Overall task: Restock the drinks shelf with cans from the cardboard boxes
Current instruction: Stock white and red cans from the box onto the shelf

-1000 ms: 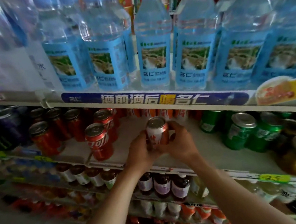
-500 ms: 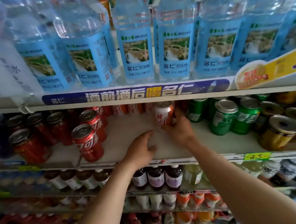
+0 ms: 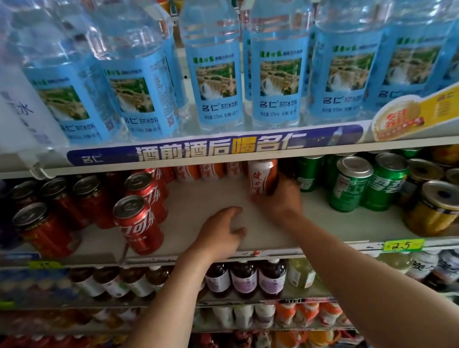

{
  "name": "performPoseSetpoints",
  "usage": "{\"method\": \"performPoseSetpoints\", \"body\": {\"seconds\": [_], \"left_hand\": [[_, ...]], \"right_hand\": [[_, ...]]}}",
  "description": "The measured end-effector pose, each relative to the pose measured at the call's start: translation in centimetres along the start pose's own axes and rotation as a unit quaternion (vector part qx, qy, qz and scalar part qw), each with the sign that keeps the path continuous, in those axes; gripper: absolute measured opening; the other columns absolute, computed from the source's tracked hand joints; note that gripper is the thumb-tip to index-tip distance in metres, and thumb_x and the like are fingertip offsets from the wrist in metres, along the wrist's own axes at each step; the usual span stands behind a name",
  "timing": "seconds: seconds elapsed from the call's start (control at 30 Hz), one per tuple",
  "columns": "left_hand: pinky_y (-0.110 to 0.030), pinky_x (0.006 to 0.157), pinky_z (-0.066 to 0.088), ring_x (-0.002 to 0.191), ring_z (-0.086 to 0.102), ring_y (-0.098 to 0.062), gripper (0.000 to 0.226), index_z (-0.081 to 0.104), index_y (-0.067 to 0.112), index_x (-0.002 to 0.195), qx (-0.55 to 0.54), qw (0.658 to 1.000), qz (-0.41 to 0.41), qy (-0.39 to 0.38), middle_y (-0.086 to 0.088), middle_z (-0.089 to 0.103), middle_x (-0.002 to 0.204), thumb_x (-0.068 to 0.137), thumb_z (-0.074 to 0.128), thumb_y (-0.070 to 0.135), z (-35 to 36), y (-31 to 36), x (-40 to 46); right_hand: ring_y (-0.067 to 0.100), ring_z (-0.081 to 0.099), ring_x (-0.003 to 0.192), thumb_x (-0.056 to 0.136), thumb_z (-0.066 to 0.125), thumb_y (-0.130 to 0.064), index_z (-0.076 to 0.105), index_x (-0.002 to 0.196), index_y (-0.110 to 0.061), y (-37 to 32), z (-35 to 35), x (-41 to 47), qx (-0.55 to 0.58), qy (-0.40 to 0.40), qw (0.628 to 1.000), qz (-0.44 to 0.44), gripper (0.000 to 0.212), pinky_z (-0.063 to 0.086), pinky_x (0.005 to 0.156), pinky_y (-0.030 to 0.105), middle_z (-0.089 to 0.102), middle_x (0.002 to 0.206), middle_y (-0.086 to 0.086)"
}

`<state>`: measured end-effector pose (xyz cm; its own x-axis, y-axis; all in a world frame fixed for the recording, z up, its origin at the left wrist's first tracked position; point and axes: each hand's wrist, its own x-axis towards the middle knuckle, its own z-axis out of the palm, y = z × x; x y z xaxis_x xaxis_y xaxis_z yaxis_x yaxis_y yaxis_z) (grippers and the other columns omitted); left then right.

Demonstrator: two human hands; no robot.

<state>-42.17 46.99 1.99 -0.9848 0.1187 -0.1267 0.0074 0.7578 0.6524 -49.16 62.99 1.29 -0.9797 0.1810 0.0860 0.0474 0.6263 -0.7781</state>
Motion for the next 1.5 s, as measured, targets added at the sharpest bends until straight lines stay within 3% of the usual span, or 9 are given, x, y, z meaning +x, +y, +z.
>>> {"method": "performPoseSetpoints", "body": {"seconds": [0.27,0.87,0.97,1.03,1.1,1.2,1.3,1.4,1.5], "left_hand": [[-0.024,0.106,0.039,0.127,0.051,-0.018,0.048,0.045,0.024,0.143,-0.01,1.0,0.002,-0.013,0.001,0.047,0.147,0.097,0.057,0.02,-0.6,-0.4,0.3],[-0.021,0.098,0.04,0.118,0.055,-0.015,0.049,0.044,0.025,0.144,-0.028,0.999,-0.003,-0.025,0.005,0.047,0.145,0.096,0.058,0.025,-1.0,-0.1,0.0],[-0.024,0.101,0.044,0.123,0.054,-0.01,0.043,0.053,0.022,0.135,-0.086,0.996,0.01,0.011,0.006,0.056,0.137,0.094,0.063,0.024,-1.6,-0.2,-0.7],[-0.022,0.091,0.049,0.112,0.061,-0.006,0.032,0.061,0.023,0.123,-0.136,0.987,0.04,0.08,0.007,0.065,0.121,0.092,0.065,0.016,-2.0,0.0,-2.0],[-0.017,0.08,0.049,0.094,0.066,-0.003,0.022,0.067,0.023,0.11,-0.178,0.971,0.066,0.143,0.008,0.07,0.103,0.092,0.065,0.01,-2.3,0.4,-4.1],[-0.016,0.071,0.05,0.084,0.068,-0.007,0.014,0.072,0.022,0.099,-0.191,0.964,0.057,0.174,0.007,0.072,0.09,0.091,0.067,0.012,-2.4,-0.2,-6.9],[-0.019,0.069,0.053,0.08,0.069,-0.006,0.012,0.071,0.023,0.093,-0.205,0.957,-0.012,0.207,0.01,0.073,0.084,0.087,0.071,0.012,-0.8,-4.5,-10.4],[-0.017,0.067,0.05,0.074,0.066,0.0,0.01,0.07,0.018,0.094,-0.233,0.934,-0.17,0.213,0.008,0.07,0.08,0.087,0.071,0.01,2.6,-11.4,-16.4],[-0.023,0.071,0.047,0.078,0.066,0.003,0.006,0.069,0.016,0.096,-0.236,0.892,-0.314,0.224,0.009,0.068,0.081,0.091,0.068,0.018,7.0,-17.9,-23.9]], "right_hand": [[0.035,0.065,0.107,0.08,0.074,-0.044,0.054,0.127,-0.013,0.2,0.1,0.1,-0.007,0.017,0.999,0.026,0.06,0.052,0.083,0.038,0.069,0.119,0.014],[0.035,0.063,0.11,0.085,0.073,-0.029,0.055,0.127,-0.009,0.7,-0.6,-0.1,0.021,-0.009,0.999,0.031,0.05,0.049,0.082,0.033,0.067,0.121,0.016],[0.026,0.069,0.095,0.081,0.076,-0.022,0.058,0.127,-0.012,0.0,-2.3,-2.1,0.038,0.01,0.999,-0.009,0.05,0.04,0.067,0.016,0.072,0.11,0.01],[0.001,0.064,0.066,0.081,0.075,-0.018,0.062,0.125,-0.015,-1.1,-3.8,-4.9,0.059,0.049,0.995,-0.063,0.046,0.036,0.054,0.004,0.073,0.089,0.003],[-0.01,0.062,0.062,0.084,0.072,-0.015,0.067,0.116,-0.017,-2.2,-4.7,-8.0,0.096,0.044,0.984,-0.145,0.032,0.041,0.057,0.001,0.07,0.082,-0.009],[0.001,0.068,0.072,0.088,0.07,-0.009,0.071,0.103,-0.014,-2.9,-5.0,-11.6,0.152,-0.044,0.95,-0.268,0.016,0.054,0.061,0.016,0.072,0.092,-0.009],[0.002,0.068,0.071,0.089,0.071,-0.013,0.072,0.099,-0.015,-1.9,-1.9,-14.1,0.144,-0.217,0.913,-0.314,0.011,0.054,0.061,0.018,0.071,0.086,-0.014],[-0.001,0.066,0.066,0.089,0.072,-0.016,0.072,0.097,-0.016,-0.1,4.4,-17.2,0.09,-0.379,0.873,-0.293,0.008,0.048,0.057,0.012,0.069,0.08,-0.017],[0.004,0.063,0.064,0.087,0.071,-0.008,0.072,0.094,-0.012,1.5,10.9,-20.7,0.039,-0.483,0.827,-0.285,0.008,0.05,0.055,0.022,0.07,0.076,-0.006]]}}
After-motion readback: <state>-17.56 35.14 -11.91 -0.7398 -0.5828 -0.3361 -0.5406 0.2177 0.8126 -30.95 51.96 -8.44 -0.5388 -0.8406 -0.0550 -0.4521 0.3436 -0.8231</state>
